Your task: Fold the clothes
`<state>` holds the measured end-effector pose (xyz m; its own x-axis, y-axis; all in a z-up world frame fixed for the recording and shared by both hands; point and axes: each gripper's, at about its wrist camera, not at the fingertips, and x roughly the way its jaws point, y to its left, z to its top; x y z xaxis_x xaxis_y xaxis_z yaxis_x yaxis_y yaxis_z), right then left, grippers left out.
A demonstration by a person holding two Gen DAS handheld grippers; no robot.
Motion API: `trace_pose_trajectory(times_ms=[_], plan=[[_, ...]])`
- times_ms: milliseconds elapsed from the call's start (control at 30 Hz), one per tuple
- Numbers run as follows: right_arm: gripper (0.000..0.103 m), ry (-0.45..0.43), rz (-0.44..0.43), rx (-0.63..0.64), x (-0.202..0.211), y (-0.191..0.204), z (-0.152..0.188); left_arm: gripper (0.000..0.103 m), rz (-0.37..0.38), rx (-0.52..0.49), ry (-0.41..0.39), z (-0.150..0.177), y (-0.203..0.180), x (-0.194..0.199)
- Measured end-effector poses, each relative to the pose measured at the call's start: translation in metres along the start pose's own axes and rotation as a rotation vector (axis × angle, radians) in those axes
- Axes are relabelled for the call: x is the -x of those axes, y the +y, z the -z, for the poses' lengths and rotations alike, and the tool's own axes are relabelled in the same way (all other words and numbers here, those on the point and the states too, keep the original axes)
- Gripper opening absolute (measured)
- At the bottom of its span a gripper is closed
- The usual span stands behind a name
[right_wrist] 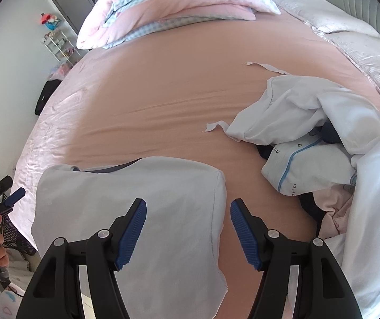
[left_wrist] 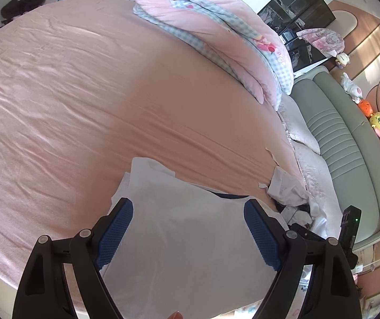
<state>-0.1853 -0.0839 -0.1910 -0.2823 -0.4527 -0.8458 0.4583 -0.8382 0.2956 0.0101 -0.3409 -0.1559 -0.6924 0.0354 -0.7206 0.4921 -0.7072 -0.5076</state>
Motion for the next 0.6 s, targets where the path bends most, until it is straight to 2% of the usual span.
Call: trace_pose_trajectory(times_ms=[133, 400, 533, 600], plan=[[0.066, -0.024, -0.021, 0.022, 0.012, 0.01, 0.012, 0.086, -0.032, -0.02, -0.02, 0.02, -0.006, 0.02], [0.066, -0.1, -0.069, 0.064, 0.064, 0.034, 0.044, 0.086, -0.01, -0.091, -0.056, 0.052, -0.03, 0.063], [0.074, -0.151, -0.069, 0.062, 0.09, 0.04, 0.059, 0.086, 0.006, -0.109, -0.067, 0.064, -0.04, 0.075], [0.074, -0.161, -0.071, 0.057, 0.098, 0.041, 0.066, 0.086, 0.0, -0.12, -0.071, 0.07, -0.043, 0.079]])
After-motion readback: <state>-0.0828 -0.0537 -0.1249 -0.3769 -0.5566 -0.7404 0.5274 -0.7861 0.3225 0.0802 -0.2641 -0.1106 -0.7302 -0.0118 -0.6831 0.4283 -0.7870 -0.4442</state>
